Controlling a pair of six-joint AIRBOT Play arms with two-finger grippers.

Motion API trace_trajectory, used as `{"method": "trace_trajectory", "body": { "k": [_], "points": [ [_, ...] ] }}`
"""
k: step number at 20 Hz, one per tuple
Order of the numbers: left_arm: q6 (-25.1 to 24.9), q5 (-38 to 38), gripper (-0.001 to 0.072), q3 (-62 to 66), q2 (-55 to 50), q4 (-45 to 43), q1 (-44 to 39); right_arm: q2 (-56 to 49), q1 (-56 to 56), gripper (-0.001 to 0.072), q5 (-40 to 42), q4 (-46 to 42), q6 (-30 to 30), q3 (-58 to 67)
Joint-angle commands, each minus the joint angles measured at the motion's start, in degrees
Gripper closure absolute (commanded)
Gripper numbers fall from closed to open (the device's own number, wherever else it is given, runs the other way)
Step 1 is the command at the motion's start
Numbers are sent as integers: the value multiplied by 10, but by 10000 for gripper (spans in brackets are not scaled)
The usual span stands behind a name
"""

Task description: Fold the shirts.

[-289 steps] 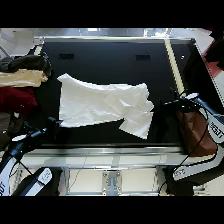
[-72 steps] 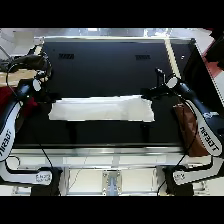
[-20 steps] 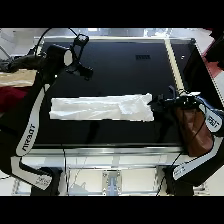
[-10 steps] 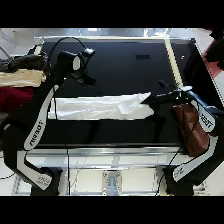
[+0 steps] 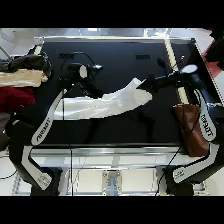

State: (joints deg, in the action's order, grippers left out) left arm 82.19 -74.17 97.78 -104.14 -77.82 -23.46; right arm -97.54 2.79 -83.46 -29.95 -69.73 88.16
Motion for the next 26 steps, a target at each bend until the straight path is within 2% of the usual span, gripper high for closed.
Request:
{"method": "trace_trajectory", "body": {
  "k": [1,8,14,18,21,26],
  "points": [
    [-12,0,699,-5,-32,25,-10,5,-63,694,7,-10,-39,68],
    [-17,0,699,-5,-55,29,-14,4,-173,696,66,-40,-84,180],
    [-17,-17,699,-5,-17,15,10,4,-232,697,100,-46,-108,201],
    [-52,-106,699,-5,81,-123,95,3,-278,698,137,-49,-122,200],
    [-57,-141,698,-5,144,-130,197,-5,-336,699,216,-53,-127,200],
    [-57,-141,698,-5,209,-130,328,-87,-465,698,400,-28,-142,201]
  ]
}}
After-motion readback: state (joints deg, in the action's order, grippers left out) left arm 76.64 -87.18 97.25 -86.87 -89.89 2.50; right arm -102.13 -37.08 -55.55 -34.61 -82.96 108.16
